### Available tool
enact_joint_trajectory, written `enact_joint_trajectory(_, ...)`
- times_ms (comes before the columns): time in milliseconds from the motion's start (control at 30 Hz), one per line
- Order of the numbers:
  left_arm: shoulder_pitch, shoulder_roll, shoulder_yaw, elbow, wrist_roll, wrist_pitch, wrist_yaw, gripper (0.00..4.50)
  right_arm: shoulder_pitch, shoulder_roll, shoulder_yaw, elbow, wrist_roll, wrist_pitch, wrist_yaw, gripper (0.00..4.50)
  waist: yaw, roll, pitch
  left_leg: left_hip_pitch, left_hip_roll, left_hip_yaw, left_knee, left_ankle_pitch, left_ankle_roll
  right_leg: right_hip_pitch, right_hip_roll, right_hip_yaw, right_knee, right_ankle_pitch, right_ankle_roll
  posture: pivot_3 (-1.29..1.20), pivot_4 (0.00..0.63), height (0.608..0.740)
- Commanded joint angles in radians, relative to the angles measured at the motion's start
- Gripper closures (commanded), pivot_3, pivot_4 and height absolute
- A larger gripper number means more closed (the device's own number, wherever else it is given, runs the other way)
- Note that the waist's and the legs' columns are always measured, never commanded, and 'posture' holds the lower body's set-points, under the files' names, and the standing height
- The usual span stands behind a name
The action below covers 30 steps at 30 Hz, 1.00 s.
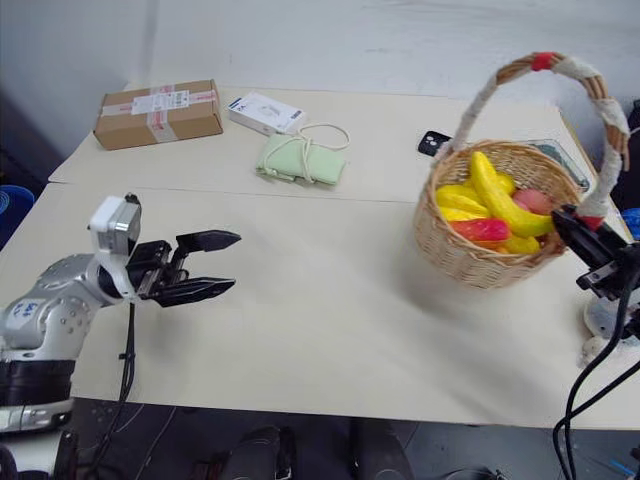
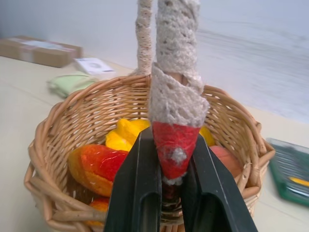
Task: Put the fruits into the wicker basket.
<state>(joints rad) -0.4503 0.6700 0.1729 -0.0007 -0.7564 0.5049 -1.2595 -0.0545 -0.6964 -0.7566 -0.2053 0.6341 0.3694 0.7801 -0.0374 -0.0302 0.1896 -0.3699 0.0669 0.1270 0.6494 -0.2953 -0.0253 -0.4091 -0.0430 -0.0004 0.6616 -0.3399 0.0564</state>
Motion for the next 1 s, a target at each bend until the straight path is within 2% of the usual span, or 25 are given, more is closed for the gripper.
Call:
enact_joint_trajectory(33, -0.028, -0.017, -0.005, 0.048, 0.025, -0.028, 0.001, 0.00, -0.030, -0.005, -0.011, 0.093, -0.035, -0.084, -0.024, 4.36, -0.001, 0.000, 0.000, 0.000, 0.000, 0.000, 0.000, 0.000, 0.000, 0.000, 0.000, 0.000, 0.000, 0.000, 0.000, 0.00, 0.150, 0.740)
enact_joint_trajectory(167, -0.071, -0.020, -0.025, 0.077, 0.049, -0.042, -0.024, 0.00, -0.046, 0.025, 0.027, 0.145, -0.043, -0.097, -0.060, 4.36, -0.002, 0.000, 0.000, 0.000, 0.001, 0.002, 0.000, 0.001, 0.000, -0.002, 0.002, 0.002, 0.000, 0.000, 0.000, 0.00, 0.150, 0.740)
enact_joint_trajectory(267, -0.092, -0.015, -0.031, 0.091, 0.063, -0.050, -0.036, 0.00, -0.017, 0.033, 0.036, 0.151, -0.053, -0.113, -0.058, 3.32, 0.002, 0.001, 0.000, 0.000, 0.001, 0.002, 0.000, 0.001, -0.001, -0.002, 0.002, 0.003, 0.000, 0.000, 0.000, 0.00, 0.150, 0.740)
enact_joint_trajectory(400, -0.087, 0.007, -0.030, 0.091, 0.080, -0.043, -0.044, 0.00, -0.007, 0.024, -0.003, 0.157, -0.058, -0.229, -0.026, 1.91, 0.004, 0.001, -0.001, 0.000, 0.001, 0.003, 0.000, 0.001, -0.001, -0.002, 0.001, 0.003, 0.000, 0.000, 0.001, 0.00, 0.150, 0.740)
enact_joint_trajectory(567, -0.036, 0.019, -0.015, 0.091, 0.114, -0.083, -0.041, 0.00, 0.107, -0.011, -0.058, 0.115, 0.004, -0.223, 0.074, 0.16, 0.007, 0.001, -0.001, 0.000, 0.001, 0.003, -0.001, 0.001, -0.001, -0.001, 0.002, 0.003, -0.001, 0.000, 0.001, 0.00, 0.150, 0.740)
enact_joint_trajectory(600, -0.029, 0.017, 0.000, 0.083, 0.114, -0.095, -0.025, 0.00, 0.138, -0.018, -0.084, 0.096, 0.014, -0.236, 0.099, 0.04, 0.008, 0.001, -0.001, 0.000, 0.001, 0.003, -0.001, 0.001, 0.000, -0.002, 0.001, 0.003, -0.001, 0.000, 0.001, 0.00, 0.150, 0.740)
enact_joint_trajectory(733, 0.001, 0.042, 0.055, 0.038, 0.121, -0.111, 0.042, 0.00, 0.323, -0.043, -0.167, 0.025, -0.011, -0.298, 0.224, 0.04, 0.011, 0.001, -0.001, 0.000, 0.000, 0.003, -0.001, 0.000, 0.000, -0.001, 0.001, 0.003, -0.001, 0.001, 0.001, 0.00, 0.150, 0.740)
enact_joint_trajectory(800, 0.062, 0.084, 0.068, 0.030, 0.170, -0.155, 0.044, 0.00, 0.429, -0.055, -0.198, 0.012, -0.040, -0.347, 0.310, 0.04, 0.008, 0.001, -0.001, 0.000, 0.001, 0.002, -0.001, 0.000, 0.000, 0.000, 0.001, 0.003, -0.002, 0.001, 0.001, 0.00, 0.150, 0.740)
enact_joint_trajectory(867, 0.129, 0.139, 0.079, 0.019, 0.229, -0.194, 0.054, 0.00, 0.474, -0.066, -0.226, 0.024, -0.026, -0.366, 0.356, 0.04, 0.000, 0.001, -0.001, 0.002, 0.001, 0.003, -0.002, 0.000, 0.000, 0.001, 0.001, 0.004, -0.003, 0.000, 0.001, 0.00, 0.150, 0.740)
enact_joint_trajectory(933, 0.182, 0.183, 0.090, 0.019, 0.257, -0.232, 0.037, 0.00, 0.501, -0.078, -0.213, 0.030, -0.021, -0.393, 0.411, 0.04, -0.009, 0.001, -0.001, 0.003, 0.001, 0.004, -0.003, 0.000, 0.000, 0.001, 0.001, 0.005, -0.003, 0.000, 0.001, 0.00, 0.150, 0.740)
enact_joint_trajectory(1000, 0.235, 0.209, 0.096, 0.042, 0.288, -0.278, 0.026, 0.00, 0.569, -0.096, -0.138, 0.057, -0.099, -0.512, 0.553, 0.04, -0.014, 0.001, -0.001, 0.003, 0.001, 0.004, -0.002, -0.001, 0.001, 0.001, 0.001, 0.004, -0.002, 0.001, 0.001, 0.00, 0.150, 0.740)
